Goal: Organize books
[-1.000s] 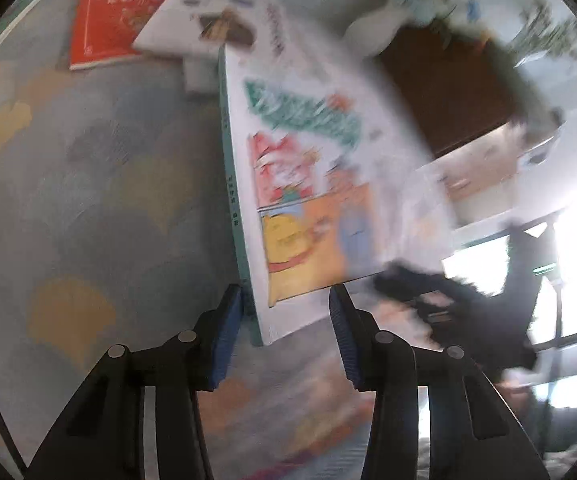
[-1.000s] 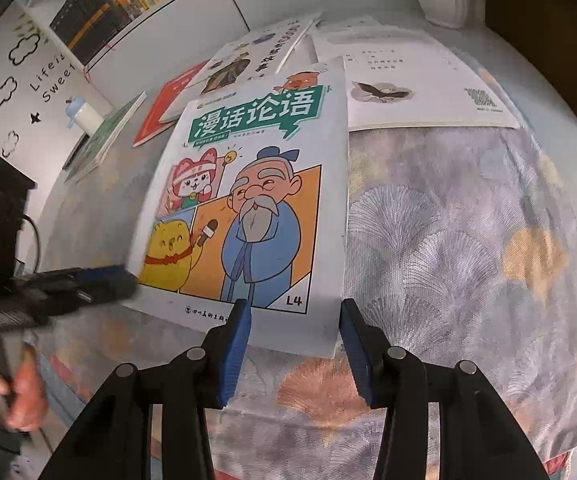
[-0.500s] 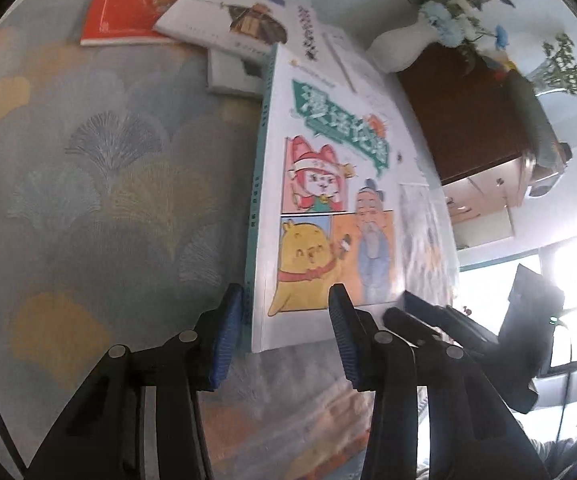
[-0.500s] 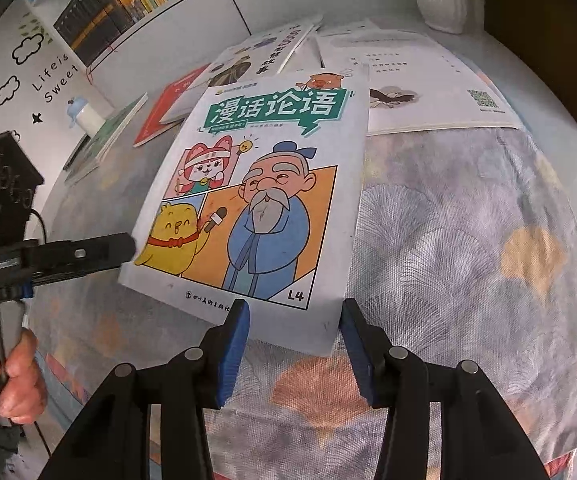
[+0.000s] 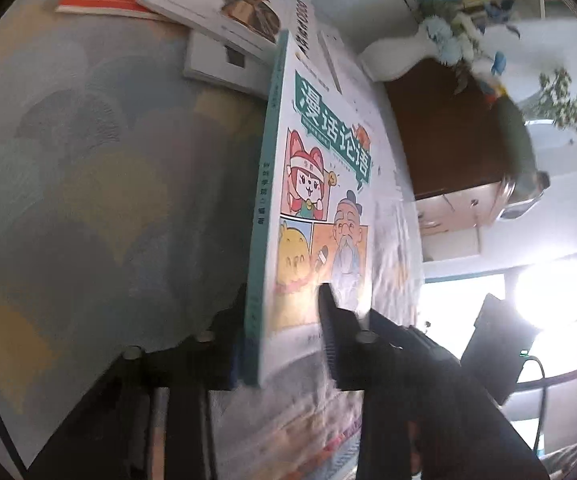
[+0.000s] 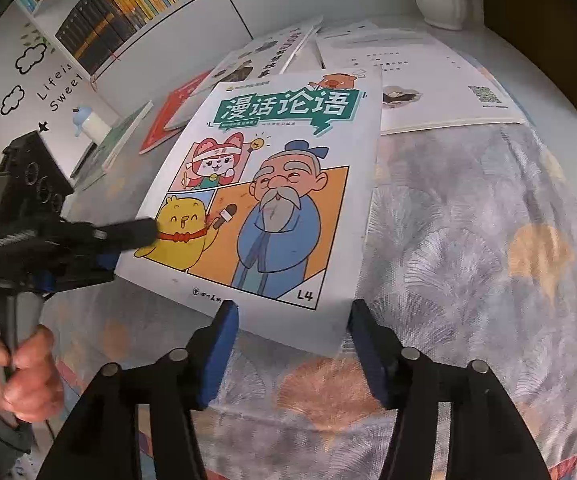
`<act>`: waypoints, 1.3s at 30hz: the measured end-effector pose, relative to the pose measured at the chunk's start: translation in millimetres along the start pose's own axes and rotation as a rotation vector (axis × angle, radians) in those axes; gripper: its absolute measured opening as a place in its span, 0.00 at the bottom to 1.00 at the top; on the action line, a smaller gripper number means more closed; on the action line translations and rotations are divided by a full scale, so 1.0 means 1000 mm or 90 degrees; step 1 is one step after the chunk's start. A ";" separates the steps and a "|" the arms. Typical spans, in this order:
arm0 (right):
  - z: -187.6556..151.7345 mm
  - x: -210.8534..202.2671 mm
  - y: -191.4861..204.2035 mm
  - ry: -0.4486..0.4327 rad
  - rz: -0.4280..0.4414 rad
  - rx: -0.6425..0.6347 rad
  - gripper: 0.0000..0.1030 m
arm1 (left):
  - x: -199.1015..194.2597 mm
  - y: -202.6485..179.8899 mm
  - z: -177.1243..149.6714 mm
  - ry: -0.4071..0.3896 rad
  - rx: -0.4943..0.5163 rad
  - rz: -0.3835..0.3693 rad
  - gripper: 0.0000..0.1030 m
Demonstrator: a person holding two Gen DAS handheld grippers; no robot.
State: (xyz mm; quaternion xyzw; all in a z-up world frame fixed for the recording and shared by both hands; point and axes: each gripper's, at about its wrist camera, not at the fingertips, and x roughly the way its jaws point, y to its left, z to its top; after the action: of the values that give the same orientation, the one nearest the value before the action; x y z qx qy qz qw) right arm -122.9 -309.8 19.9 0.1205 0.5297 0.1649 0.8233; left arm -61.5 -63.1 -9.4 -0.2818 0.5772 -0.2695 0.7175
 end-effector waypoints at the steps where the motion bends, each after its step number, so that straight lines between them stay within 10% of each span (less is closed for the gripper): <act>1: 0.001 0.000 0.000 0.003 0.003 0.001 0.58 | 0.001 -0.002 0.001 0.001 -0.001 -0.008 0.15; 6: 0.008 -0.005 -0.022 0.056 0.088 0.082 0.60 | -0.004 -0.006 0.013 0.008 -0.056 -0.149 0.13; 14: -0.012 0.012 -0.098 0.032 0.419 0.414 0.76 | 0.003 -0.015 0.021 0.041 -0.099 -0.226 0.13; 17: -0.007 0.018 -0.100 0.014 0.458 0.441 0.70 | 0.004 -0.011 0.018 0.045 -0.115 -0.239 0.13; 22: 0.002 0.020 -0.093 0.012 0.405 0.400 0.29 | -0.001 -0.008 0.022 0.045 -0.089 -0.161 0.13; 28: 0.018 -0.002 -0.044 -0.002 0.202 0.178 0.26 | 0.013 -0.045 0.013 0.082 0.094 0.054 0.14; 34: 0.016 -0.014 0.031 -0.001 0.001 -0.148 0.26 | 0.012 -0.050 0.010 0.109 0.141 0.071 0.15; 39: 0.007 -0.019 0.052 -0.009 -0.036 -0.214 0.26 | 0.002 -0.062 -0.004 0.099 0.198 0.101 0.15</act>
State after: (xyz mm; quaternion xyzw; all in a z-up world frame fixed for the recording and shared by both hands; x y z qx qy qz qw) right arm -131.0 -270.2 58.1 -0.0326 0.4921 0.2270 0.8398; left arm -68.7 -108.0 33.6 -0.0996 0.6027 -0.3189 0.7247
